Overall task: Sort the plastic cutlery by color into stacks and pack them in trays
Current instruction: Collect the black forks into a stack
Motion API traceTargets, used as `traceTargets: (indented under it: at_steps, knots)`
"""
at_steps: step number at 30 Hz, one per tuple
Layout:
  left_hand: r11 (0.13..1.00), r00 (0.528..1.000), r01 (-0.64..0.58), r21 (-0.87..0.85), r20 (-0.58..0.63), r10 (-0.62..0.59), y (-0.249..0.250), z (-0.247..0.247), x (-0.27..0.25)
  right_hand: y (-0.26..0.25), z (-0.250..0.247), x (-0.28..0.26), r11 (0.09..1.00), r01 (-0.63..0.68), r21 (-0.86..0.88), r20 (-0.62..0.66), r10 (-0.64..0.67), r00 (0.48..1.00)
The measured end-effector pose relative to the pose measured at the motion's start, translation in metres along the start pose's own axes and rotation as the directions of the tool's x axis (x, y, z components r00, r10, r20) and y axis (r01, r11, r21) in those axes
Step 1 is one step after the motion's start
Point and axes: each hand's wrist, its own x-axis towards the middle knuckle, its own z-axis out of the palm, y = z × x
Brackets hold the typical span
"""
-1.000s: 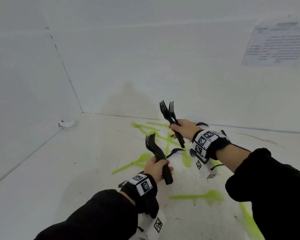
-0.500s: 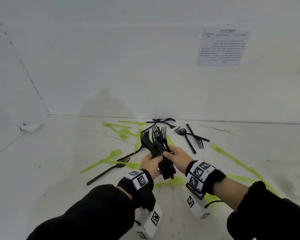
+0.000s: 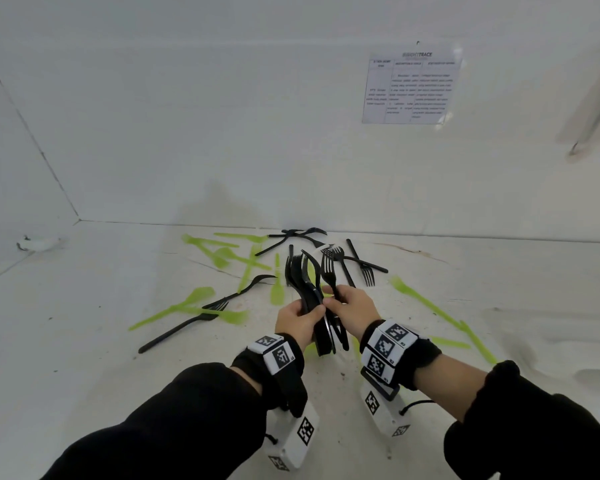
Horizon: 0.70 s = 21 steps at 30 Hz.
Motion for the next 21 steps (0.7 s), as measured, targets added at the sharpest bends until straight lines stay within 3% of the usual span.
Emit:
traceTargets:
  at_steps: [10, 16, 21]
  knots:
    - [0.996, 0.999, -0.03, 0.079, -0.041, 0.033, -0.01, 0.025, -0.007, 0.009, -0.019, -0.009, 0.981, 0.067, -0.184, 0.023, -0.064, 0.998]
    - [0.993, 0.997, -0.049, 0.112, -0.059, 0.056, -0.012, 0.037, -0.009, 0.013, -0.03, -0.009, 0.995, -0.082, 0.056, 0.023, 0.081, 0.996]
    - [0.993, 0.995, -0.057, 0.105, -0.071, 0.064, -0.014, 0.043, -0.008, 0.01, -0.034, -0.013, 0.999, -0.045, 0.019, 0.016, 0.045, 0.999]
